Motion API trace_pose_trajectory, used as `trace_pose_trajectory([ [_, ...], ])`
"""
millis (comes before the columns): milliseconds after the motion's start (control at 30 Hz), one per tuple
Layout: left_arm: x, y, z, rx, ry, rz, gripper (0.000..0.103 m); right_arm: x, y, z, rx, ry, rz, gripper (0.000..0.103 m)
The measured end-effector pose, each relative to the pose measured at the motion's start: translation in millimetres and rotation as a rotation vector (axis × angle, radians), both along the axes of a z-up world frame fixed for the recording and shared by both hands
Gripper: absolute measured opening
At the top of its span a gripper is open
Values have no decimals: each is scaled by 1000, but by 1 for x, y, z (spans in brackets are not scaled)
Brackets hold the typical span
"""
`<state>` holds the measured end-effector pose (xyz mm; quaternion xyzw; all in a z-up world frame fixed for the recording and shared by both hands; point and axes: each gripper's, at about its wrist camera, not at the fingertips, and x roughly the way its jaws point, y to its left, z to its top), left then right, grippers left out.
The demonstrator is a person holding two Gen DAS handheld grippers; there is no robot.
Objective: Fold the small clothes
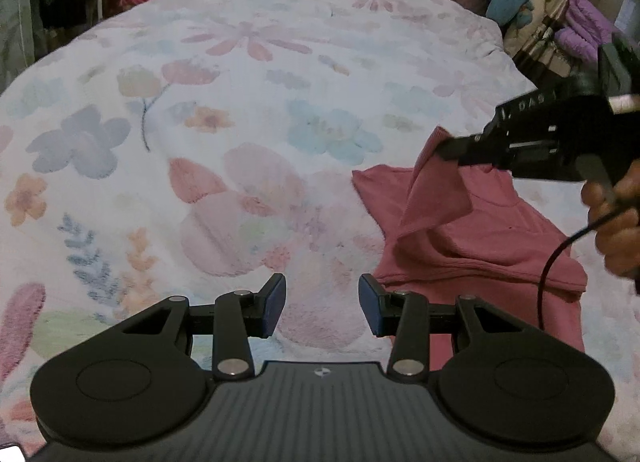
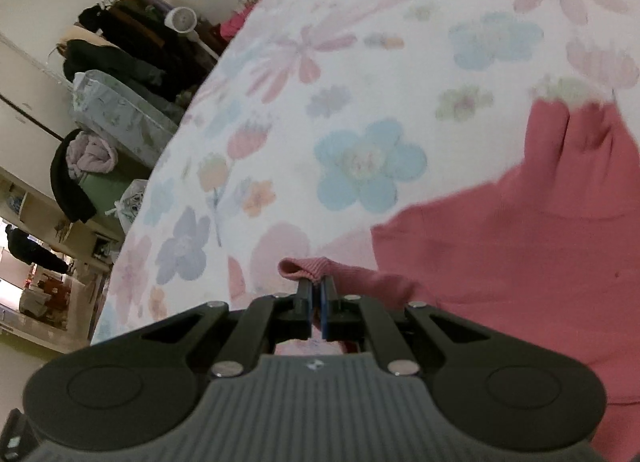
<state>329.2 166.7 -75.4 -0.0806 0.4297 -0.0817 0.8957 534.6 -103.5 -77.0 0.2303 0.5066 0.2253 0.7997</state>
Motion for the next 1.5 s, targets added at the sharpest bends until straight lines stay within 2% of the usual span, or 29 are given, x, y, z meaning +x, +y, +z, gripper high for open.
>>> trace_pose_trajectory([
  [167,11,-10,-12,-10,10,-27,50,5,-26,-24,6,-16,-41,0],
  [467,36,-48,-27,-12,24,-98,50,10,-92,-42,-3,-21,-109,0],
  [567,39,-55,-25,-39,8,-108,50,14,-89,-40,42,-22,-81,0],
  [667,39,-55,-23,-77,-6,-118,50,15,-58,-26,111,-60,18,0],
  [767,37,-49,-23,-73,-3,-97,50,14,-16,-23,149,-66,134,11],
  [800,37,-45,-24,-70,1,-90,52,13,-5,-21,134,-72,152,21],
  [867,36,-38,-23,-67,3,-76,58,9,2,-16,112,-102,164,33],
  [900,37,-33,-24,-71,2,-70,61,6,-2,-14,117,-113,164,32],
  [967,42,-23,-26,-99,6,-50,61,3,-20,-12,113,-119,140,33],
  [1033,53,-13,-30,-155,17,-11,61,-1,-48,-10,65,-140,99,33],
  [1167,88,5,-46,-279,64,83,61,-13,-127,-11,-133,-181,-22,33],
  [1267,111,9,-62,-316,95,128,61,-22,-194,-16,-237,-156,-137,33],
  [1367,126,8,-80,-331,121,154,61,-31,-250,-27,-300,-112,-251,34],
  [1433,128,6,-86,-345,124,168,49,-38,-275,-36,-322,-85,-299,34],
  [1500,129,7,-91,-375,123,176,41,-44,-293,-48,-308,-68,-338,34],
])
